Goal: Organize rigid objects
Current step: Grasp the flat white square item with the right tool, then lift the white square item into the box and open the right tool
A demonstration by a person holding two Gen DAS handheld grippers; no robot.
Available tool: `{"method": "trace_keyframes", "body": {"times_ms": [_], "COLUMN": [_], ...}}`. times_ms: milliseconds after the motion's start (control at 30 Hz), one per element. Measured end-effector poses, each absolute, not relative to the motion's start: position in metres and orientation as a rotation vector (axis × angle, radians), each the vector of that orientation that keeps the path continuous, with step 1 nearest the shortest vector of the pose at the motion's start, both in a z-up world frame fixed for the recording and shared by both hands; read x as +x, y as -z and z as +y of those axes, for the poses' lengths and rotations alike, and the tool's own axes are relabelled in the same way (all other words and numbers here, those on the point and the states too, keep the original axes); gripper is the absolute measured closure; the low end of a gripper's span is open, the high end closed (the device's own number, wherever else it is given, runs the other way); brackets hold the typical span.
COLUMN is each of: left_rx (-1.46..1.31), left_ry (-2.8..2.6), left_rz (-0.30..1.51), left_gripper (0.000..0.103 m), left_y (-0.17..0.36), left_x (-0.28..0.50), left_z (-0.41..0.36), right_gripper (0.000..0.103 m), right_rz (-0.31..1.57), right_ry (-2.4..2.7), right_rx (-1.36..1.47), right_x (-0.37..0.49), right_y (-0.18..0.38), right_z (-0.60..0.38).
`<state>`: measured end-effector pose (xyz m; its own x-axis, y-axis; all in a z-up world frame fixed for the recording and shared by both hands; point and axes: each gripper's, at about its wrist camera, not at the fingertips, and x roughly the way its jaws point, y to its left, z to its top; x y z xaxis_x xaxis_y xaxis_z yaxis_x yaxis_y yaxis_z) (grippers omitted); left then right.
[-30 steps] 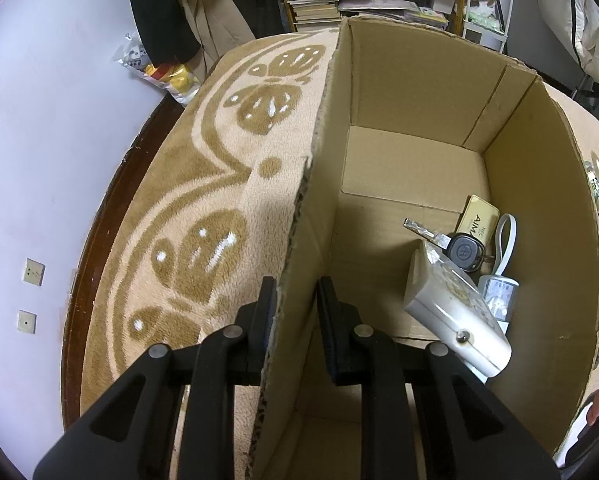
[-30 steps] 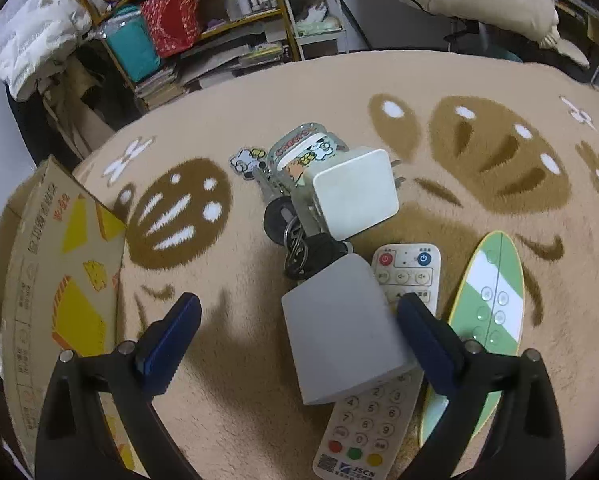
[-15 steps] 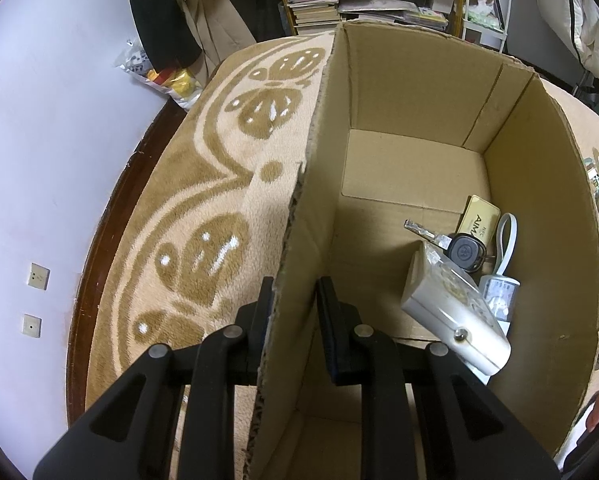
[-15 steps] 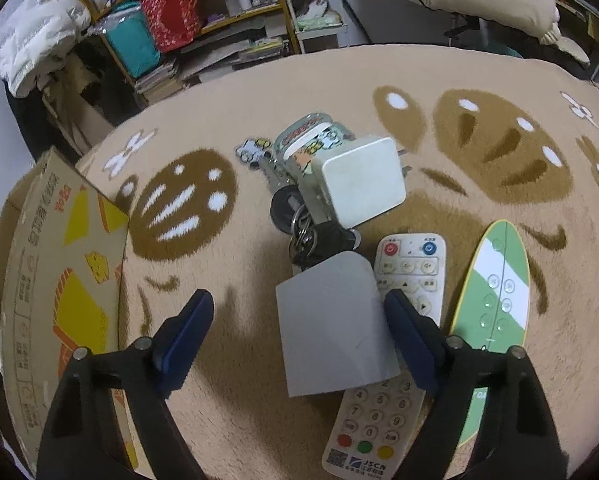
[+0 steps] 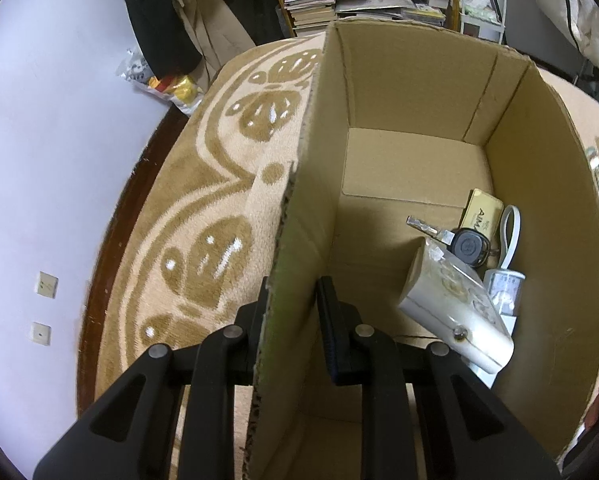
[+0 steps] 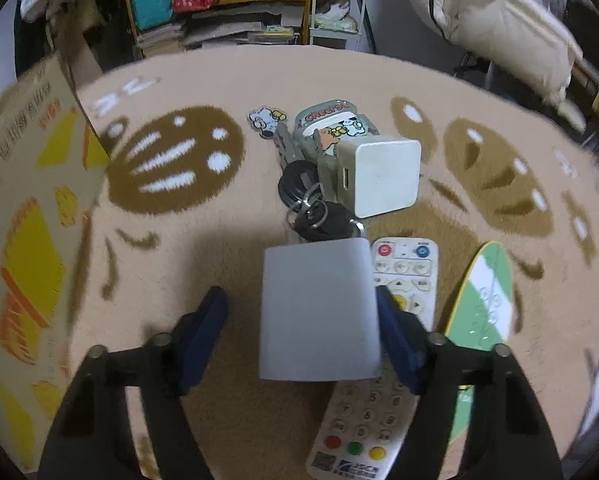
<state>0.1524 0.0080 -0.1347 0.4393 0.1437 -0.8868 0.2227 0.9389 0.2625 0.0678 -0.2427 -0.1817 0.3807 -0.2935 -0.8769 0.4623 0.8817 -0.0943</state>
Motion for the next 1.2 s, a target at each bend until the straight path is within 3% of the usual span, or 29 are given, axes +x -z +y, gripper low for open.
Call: {"method": "trace_keyframes", "body": {"times_ms": [67,467,1200], "left_rx": [0.373,0.321,0.337], "left_ry": [0.051,0.057,0.053], "left_rz": [1.119,1.148,1.143], "left_gripper": [0.082,0.084,0.083], "left_y": [0.135,0.141,0.141], "left_x": [0.152,0.157,0.156], "left_z": [0.008,0.016,0.015], "right_gripper": [0.048,0.048,0.048], "right_rz": [1.075,0.993,0.573], "right_ry": [0.506,0.469,0.149], "right_rx": [0.129,0.200,0.328], "right_x": [0.068,0.048,0.053], "right_y": [0.182,0.174,0.040], "right_z": [-0.238,-0.235,-0.180]}}
